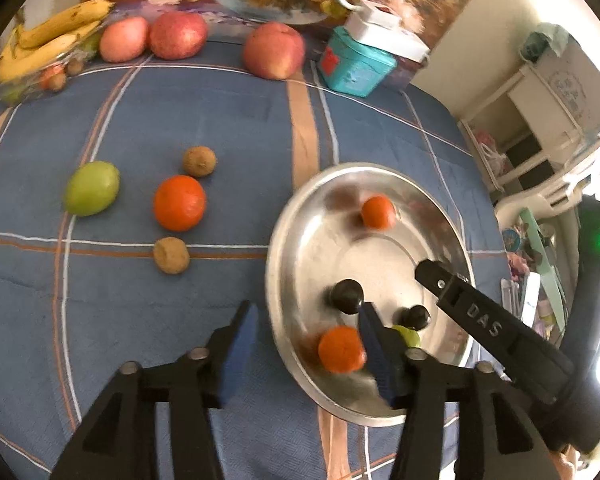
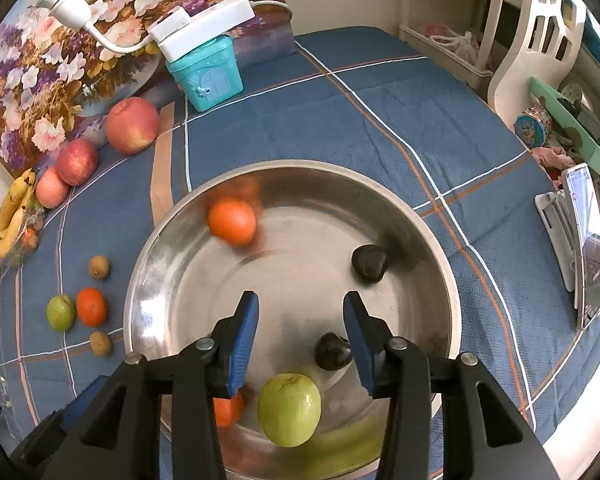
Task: Organize fruits
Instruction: 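Carry both oranges over the steel bowl and release them inside, then grasp the green pear with the left tool while the right tool grasps a kiwi, then carry the pear and kiwi over the steel bowl and open both tools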
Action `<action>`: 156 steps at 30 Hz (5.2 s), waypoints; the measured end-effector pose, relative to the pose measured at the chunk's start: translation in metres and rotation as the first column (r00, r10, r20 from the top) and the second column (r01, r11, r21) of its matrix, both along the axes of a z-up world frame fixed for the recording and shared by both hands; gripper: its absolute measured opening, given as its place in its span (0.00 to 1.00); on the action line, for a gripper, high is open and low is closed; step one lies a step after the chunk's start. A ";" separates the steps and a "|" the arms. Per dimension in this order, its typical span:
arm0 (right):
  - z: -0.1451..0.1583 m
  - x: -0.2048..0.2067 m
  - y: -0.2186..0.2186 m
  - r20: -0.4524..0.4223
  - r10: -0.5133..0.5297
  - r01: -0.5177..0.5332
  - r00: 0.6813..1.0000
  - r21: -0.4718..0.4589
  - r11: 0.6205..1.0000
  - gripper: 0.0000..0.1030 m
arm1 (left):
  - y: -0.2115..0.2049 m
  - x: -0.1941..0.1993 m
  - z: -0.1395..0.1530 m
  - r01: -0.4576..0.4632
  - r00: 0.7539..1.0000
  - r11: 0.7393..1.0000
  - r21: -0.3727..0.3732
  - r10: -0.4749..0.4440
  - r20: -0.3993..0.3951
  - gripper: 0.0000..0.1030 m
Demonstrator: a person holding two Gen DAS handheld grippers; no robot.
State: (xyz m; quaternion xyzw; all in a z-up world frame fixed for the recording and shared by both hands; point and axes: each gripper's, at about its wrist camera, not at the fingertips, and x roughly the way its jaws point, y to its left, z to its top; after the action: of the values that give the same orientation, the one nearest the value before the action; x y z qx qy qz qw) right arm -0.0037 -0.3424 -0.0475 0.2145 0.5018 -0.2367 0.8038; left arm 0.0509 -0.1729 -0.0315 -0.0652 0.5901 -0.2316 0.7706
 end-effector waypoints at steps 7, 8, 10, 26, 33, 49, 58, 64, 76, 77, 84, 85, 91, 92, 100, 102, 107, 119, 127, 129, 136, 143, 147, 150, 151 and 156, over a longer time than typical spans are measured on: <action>-0.001 0.003 0.007 -0.015 0.027 -0.028 1.000 -0.018 0.999 0.61 | 0.036 0.018 -0.008 -0.141 0.990 0.986 0.086 0.143 -0.019 0.71; -0.001 0.004 0.009 -0.019 0.034 -0.035 0.999 -0.024 0.999 0.61 | 0.041 0.020 -0.009 -0.159 0.987 0.982 0.099 0.162 -0.022 0.72; 0.000 0.007 0.018 -0.024 0.065 -0.066 0.998 -0.035 0.997 0.61 | 0.056 0.025 -0.011 -0.221 0.973 0.966 0.132 0.227 -0.034 0.73; 0.016 0.030 0.104 0.008 0.307 -0.306 0.952 -0.060 0.950 0.61 | 0.158 0.047 0.005 -0.517 0.854 0.841 0.162 0.520 0.022 0.93; 0.008 0.033 0.121 0.001 0.347 -0.346 0.938 -0.080 0.935 0.90 | 0.172 0.046 0.005 -0.530 0.846 0.825 0.199 0.530 0.054 1.00; -0.008 0.047 0.150 -0.020 0.405 -0.404 0.914 -0.117 0.907 0.91 | 0.184 0.066 -0.006 -0.511 0.857 0.834 0.208 0.514 0.042 1.00; -0.008 0.062 0.162 -0.001 0.438 -0.435 0.899 -0.124 0.892 0.91 | 0.184 0.083 -0.001 -0.474 0.880 0.861 0.186 0.468 0.075 1.00; -0.010 0.072 0.173 0.021 0.468 -0.462 0.884 -0.120 0.879 0.91 | 0.166 0.095 -0.003 -0.396 0.918 0.906 0.149 0.387 0.088 1.00; -0.048 0.084 0.183 -0.069 0.493 -0.497 0.867 -0.060 0.866 0.65 | 0.131 0.108 -0.037 -0.283 0.959 0.953 0.105 0.284 0.010 0.91; -0.050 0.085 0.183 -0.068 0.492 -0.496 0.868 -0.050 0.867 0.65 | 0.129 0.109 -0.039 -0.280 0.960 0.954 0.104 0.281 0.005 0.90; -0.054 0.083 0.182 -0.074 0.487 -0.491 0.870 -0.044 0.870 0.47 | 0.120 0.110 -0.050 -0.264 0.964 0.960 0.089 0.267 -0.019 0.78; -0.054 0.083 0.182 -0.069 0.487 -0.491 0.870 -0.042 0.870 0.45 | 0.120 0.110 -0.050 -0.263 0.964 0.961 0.087 0.265 -0.022 0.71; -0.048 0.081 0.186 -0.033 0.513 -0.513 0.858 -0.026 0.858 0.25 | 0.116 0.107 -0.046 -0.244 0.969 0.967 0.071 0.246 -0.013 0.54; -0.047 0.080 0.188 -0.029 0.517 -0.518 0.855 -0.023 0.855 0.25 | 0.116 0.107 -0.046 -0.244 0.969 0.967 0.073 0.246 -0.014 0.54; -0.023 0.078 0.186 0.046 0.518 -0.518 0.854 -0.023 0.855 0.25 | 0.131 0.106 -0.028 -0.313 0.948 0.947 0.066 0.316 -0.030 0.30; -0.016 0.077 0.185 0.059 0.513 -0.512 0.856 -0.030 0.858 0.25 | 0.134 0.106 -0.020 -0.329 0.944 0.944 0.039 0.330 -0.025 0.29; -0.007 0.073 0.179 0.068 0.497 -0.497 0.865 -0.029 0.868 0.25 | 0.135 0.105 -0.006 -0.325 0.946 0.946 0.021 0.324 0.011 0.29; -0.014 0.074 0.160 0.075 0.454 -0.456 0.888 0.012 0.890 0.25 | 0.130 0.116 -0.042 -0.324 0.946 0.945 0.055 0.324 0.008 0.64; -0.019 0.078 0.152 0.069 0.427 -0.430 0.902 0.031 0.902 0.25 | 0.118 0.119 -0.052 -0.300 0.954 0.950 0.085 0.301 0.002 0.57; -0.019 0.079 0.150 0.069 0.418 -0.421 0.906 0.037 0.906 0.25 | 0.115 0.120 -0.051 -0.298 0.954 0.950 0.092 0.300 -0.004 0.52; -0.004 0.082 0.145 0.085 0.412 -0.416 0.907 0.030 0.909 0.25 | 0.119 0.116 -0.047 -0.330 0.941 0.941 0.079 0.334 -0.051 0.51; 0.020 0.092 0.133 0.127 0.344 -0.354 0.930 0.067 0.933 0.25 | 0.121 0.111 -0.036 -0.358 0.929 0.933 0.026 0.359 -0.089 0.51; 0.028 0.099 0.129 0.147 0.338 -0.350 0.930 0.069 0.934 0.25 | 0.121 0.109 -0.017 -0.358 0.933 0.934 0.019 0.358 -0.046 0.51; 0.033 0.102 0.123 0.144 0.335 -0.345 0.931 0.051 0.937 0.25 | 0.122 0.109 -0.006 -0.367 0.930 0.930 0.017 0.367 -0.014 0.51; 0.034 0.103 0.119 0.145 0.335 -0.344 0.931 0.040 0.938 0.25 | 0.122 0.109 -0.001 -0.371 0.929 0.929 0.014 0.371 -0.006 0.51; 0.037 0.102 0.090 0.109 0.313 -0.313 0.944 -0.020 0.950 0.25 | 0.117 0.109 0.009 -0.367 0.930 0.930 0.004 0.367 0.009 0.51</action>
State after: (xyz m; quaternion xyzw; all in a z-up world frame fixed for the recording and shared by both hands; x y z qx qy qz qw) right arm 0.0982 -0.2520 -0.0108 0.1442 0.4838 -0.0945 0.8581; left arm 0.1603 -0.0562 -0.0230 -0.1713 0.5653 -0.0819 0.8028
